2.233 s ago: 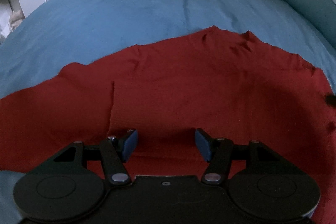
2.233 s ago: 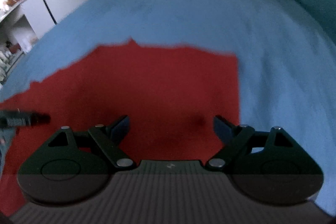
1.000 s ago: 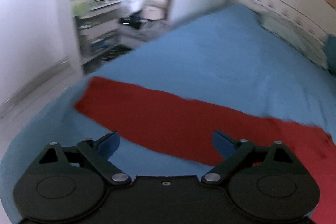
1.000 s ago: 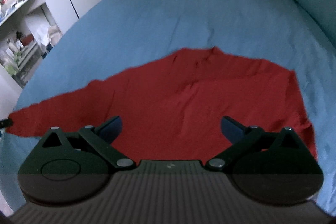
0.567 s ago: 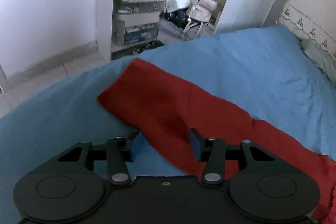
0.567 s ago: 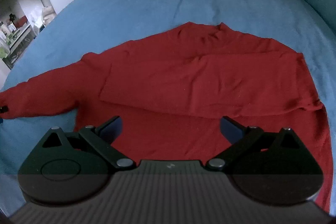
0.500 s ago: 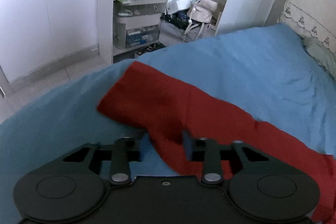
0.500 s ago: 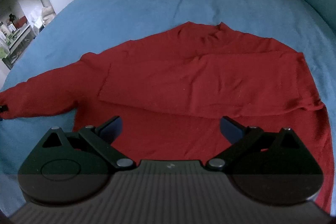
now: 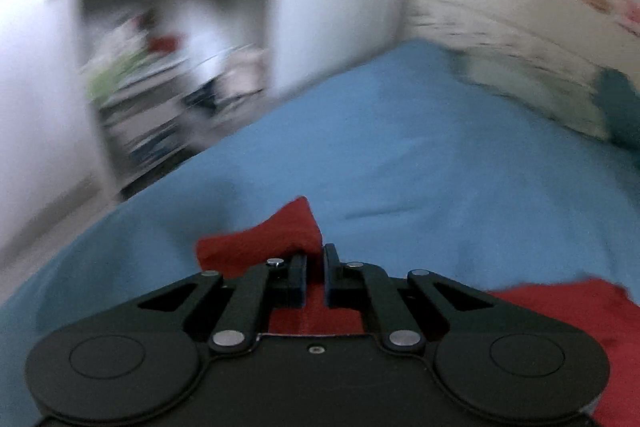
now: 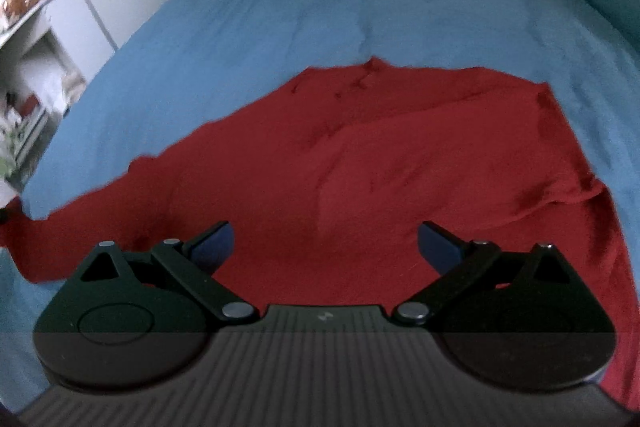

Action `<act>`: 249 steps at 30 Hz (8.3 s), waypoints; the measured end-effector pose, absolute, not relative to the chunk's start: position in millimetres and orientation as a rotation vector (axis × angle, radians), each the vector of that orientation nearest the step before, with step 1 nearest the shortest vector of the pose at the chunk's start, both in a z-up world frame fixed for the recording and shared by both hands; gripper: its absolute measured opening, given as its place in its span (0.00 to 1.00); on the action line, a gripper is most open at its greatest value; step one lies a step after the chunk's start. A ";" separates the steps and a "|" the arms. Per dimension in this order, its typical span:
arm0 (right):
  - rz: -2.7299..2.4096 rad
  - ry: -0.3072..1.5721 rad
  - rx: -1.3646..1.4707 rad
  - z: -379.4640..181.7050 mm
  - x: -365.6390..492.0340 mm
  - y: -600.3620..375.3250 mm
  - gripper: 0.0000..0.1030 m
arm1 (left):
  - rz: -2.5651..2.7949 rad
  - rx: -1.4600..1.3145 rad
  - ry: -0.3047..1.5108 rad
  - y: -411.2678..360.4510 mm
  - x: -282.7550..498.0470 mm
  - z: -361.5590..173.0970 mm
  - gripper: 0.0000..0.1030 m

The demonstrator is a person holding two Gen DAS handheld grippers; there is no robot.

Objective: Fold small clothes

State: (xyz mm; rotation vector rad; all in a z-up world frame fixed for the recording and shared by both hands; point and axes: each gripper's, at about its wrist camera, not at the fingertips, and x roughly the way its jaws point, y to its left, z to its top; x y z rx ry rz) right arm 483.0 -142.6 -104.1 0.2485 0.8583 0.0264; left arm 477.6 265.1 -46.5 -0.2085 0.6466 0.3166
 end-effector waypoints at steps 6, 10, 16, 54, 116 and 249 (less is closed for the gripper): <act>-0.034 0.798 0.276 -81.6 474.3 -191.0 1.00 | -0.032 -0.125 0.596 98.3 499.5 -21.9 0.07; -0.079 0.767 0.277 -75.2 464.8 -228.2 1.00 | -0.260 -0.101 0.661 -15.9 507.0 -49.2 0.07; -0.128 0.784 0.278 -97.5 453.7 -281.2 1.00 | -0.393 0.007 0.842 -111.6 504.6 -147.9 0.07; -0.090 0.819 0.276 -176.3 503.9 -238.6 0.76 | -0.066 0.070 0.840 67.9 472.3 -141.7 0.69; 0.059 0.608 0.137 -100.8 463.1 -320.4 0.96 | -0.078 0.025 0.737 65.7 415.8 -71.8 0.73; -0.057 0.882 0.290 -196.6 500.3 -354.2 0.76 | -0.178 0.122 0.950 -61.8 519.8 -136.1 1.00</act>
